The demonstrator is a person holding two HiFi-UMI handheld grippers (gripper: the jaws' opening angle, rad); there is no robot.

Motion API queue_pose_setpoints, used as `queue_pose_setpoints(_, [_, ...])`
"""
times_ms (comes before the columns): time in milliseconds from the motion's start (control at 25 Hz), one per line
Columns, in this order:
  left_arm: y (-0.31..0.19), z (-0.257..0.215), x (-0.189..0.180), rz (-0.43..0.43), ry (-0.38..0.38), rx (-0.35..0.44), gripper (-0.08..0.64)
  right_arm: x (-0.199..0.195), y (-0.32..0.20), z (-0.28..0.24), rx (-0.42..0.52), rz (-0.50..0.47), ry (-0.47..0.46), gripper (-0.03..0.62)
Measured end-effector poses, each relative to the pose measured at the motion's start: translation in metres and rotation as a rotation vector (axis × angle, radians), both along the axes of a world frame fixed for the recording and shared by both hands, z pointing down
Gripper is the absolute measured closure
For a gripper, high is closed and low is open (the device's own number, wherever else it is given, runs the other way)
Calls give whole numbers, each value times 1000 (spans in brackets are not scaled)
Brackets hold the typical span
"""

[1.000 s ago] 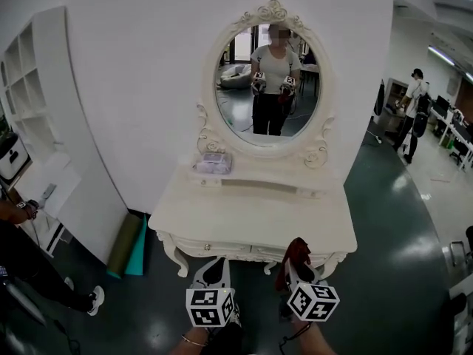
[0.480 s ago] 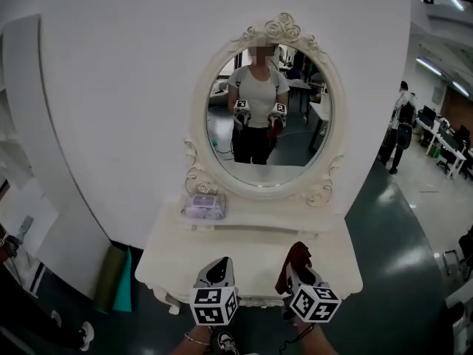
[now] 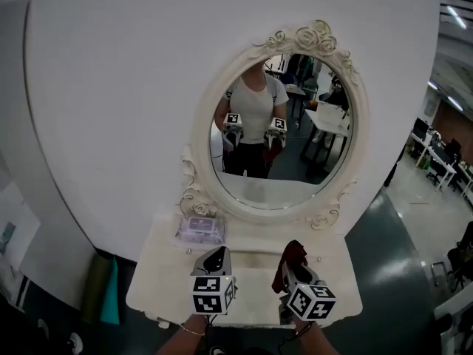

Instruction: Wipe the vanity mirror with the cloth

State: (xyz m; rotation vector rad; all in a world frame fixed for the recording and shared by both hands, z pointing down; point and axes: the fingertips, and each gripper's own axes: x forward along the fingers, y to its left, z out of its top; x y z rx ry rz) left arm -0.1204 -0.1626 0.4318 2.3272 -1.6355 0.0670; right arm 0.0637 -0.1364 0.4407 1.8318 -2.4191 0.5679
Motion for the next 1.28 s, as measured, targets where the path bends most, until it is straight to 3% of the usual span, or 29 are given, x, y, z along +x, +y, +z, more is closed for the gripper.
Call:
queue_pose_setpoints(360, [-28, 15, 13, -4, -11, -53, 557, 2, -41, 12, -22, -21, -37, 531])
queue_pose_setpoints(560, [-46, 1, 12, -20, -28, -47, 557, -12, -70, -6, -7, -158, 2, 531])
queue_pose_setpoints(680, [-65, -11, 6, -26, -39, -47, 557, -29, -96, -36, 44, -291, 116, 531])
queue_pose_setpoints(840, [-105, -49, -1, -37, -43, -23, 557, -49, -133, -102, 178, -405, 325, 531])
queue_pose_setpoints(1040, [-147, -134, -15, -70, -69, 87, 557, -69, -176, -194, 374, -425, 598, 531])
queue_pose_setpoints(1200, [-167, -201, -22, -85, -82, 163, 557, -87, -202, -259, 476, -431, 744, 531])
queue_pose_setpoints(1280, [-173, -230, -22, -89, -90, 194, 557, -96, -212, -286, 524, -416, 872, 531])
